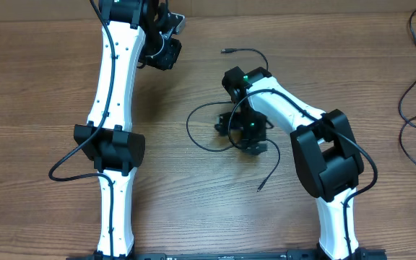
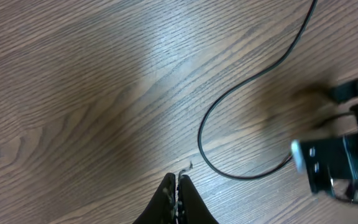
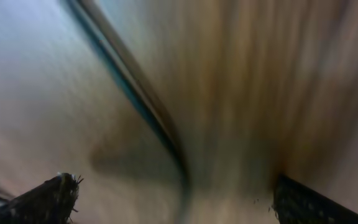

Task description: Untangle cables

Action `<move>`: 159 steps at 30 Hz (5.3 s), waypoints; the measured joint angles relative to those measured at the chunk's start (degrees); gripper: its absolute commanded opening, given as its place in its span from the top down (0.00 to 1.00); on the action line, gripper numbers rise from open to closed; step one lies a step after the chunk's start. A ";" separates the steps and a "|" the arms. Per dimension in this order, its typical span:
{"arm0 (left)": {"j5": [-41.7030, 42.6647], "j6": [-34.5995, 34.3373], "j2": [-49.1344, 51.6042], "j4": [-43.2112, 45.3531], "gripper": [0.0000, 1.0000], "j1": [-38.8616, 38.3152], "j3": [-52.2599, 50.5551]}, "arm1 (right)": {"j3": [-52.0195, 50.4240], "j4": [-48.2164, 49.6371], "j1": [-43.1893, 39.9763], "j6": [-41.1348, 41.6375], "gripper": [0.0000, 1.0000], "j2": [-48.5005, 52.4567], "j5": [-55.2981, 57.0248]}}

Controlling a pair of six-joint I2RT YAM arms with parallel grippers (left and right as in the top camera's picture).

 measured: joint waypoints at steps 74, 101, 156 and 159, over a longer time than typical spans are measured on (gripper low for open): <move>-0.02 -0.02 0.00 0.00 0.96 0.00 0.00 | -13.92 20.61 -1.49 15.82 0.96 -2.51 -46.21; -0.02 -0.02 0.00 0.00 0.96 0.00 0.00 | 3.23 4.57 -6.91 15.41 0.96 -0.35 -43.82; -18.53 -9.09 6.51 20.37 0.44 -13.51 -26.18 | 46.84 -8.15 -20.17 62.25 0.00 -1.22 -6.58; -18.82 -9.07 6.51 21.18 0.45 -12.70 -26.45 | 46.84 -8.24 -20.17 61.99 0.00 -1.22 -6.43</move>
